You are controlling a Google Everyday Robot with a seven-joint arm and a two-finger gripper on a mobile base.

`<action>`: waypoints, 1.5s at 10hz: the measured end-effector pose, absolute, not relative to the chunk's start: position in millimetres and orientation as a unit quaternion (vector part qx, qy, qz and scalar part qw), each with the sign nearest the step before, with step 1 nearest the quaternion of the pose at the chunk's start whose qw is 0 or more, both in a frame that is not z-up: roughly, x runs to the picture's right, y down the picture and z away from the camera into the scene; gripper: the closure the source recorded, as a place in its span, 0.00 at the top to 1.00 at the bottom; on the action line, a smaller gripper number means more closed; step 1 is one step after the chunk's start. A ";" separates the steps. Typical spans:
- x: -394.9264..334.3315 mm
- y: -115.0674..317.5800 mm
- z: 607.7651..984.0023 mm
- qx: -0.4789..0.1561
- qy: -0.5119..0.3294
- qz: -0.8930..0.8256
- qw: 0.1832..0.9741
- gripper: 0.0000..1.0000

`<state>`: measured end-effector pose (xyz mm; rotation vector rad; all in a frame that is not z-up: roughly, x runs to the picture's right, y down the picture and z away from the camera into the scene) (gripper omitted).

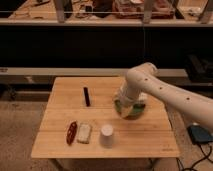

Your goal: Move the arm in a circular motion

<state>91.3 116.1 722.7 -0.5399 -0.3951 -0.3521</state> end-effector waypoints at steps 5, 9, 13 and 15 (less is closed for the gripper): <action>219.1 178.9 699.6 -0.304 -0.122 -0.112 0.938 0.65; 328.6 91.1 750.9 -0.260 -0.003 -0.029 0.965 0.65; 215.0 -37.1 826.2 -0.202 -0.002 -0.032 0.979 0.65; 128.6 -61.0 833.2 -0.190 -0.045 -0.062 0.979 0.65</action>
